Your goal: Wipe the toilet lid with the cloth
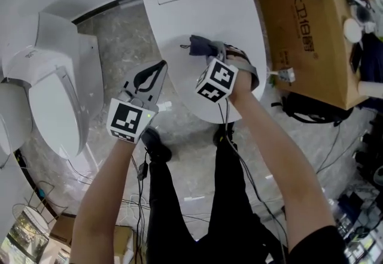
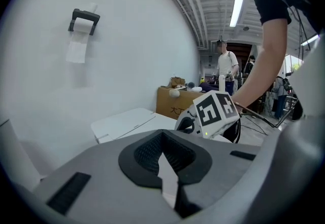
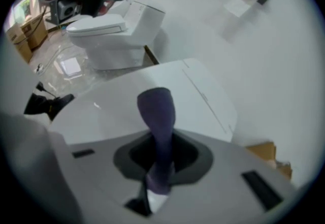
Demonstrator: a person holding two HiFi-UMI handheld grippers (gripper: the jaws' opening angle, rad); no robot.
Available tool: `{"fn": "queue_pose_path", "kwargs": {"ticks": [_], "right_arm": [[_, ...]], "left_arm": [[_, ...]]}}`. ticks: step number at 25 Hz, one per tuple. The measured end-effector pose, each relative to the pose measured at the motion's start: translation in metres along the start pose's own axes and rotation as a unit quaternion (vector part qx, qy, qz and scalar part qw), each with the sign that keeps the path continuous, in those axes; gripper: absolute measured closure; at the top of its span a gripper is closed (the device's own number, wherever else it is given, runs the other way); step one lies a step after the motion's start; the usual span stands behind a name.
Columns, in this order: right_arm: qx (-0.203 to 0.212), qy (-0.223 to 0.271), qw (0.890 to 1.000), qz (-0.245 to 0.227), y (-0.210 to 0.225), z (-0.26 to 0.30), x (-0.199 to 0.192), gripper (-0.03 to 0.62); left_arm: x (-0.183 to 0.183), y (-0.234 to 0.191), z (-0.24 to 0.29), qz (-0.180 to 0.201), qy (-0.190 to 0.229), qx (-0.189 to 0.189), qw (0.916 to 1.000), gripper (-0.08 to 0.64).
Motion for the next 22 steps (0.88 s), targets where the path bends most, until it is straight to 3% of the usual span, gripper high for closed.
{"fn": "queue_pose_path", "kwargs": {"ticks": [11,22], "right_arm": [[-0.044,-0.087,0.993,0.060,0.063,-0.001,-0.132,0.525],[-0.036,-0.132,0.986,0.091,0.065,0.013,-0.189,0.525]], "left_arm": [[0.013,0.021,0.038,0.012,-0.004,-0.030,0.9995,0.543],[0.013,0.039,0.058,-0.007,-0.019,-0.045,0.9988,0.543]]}}
Point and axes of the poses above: the fingertips, and each gripper's own axes: z forward along the fingers, y to its right, x out of its top, the point moved 9 cm from there along -z, backward along the fingers
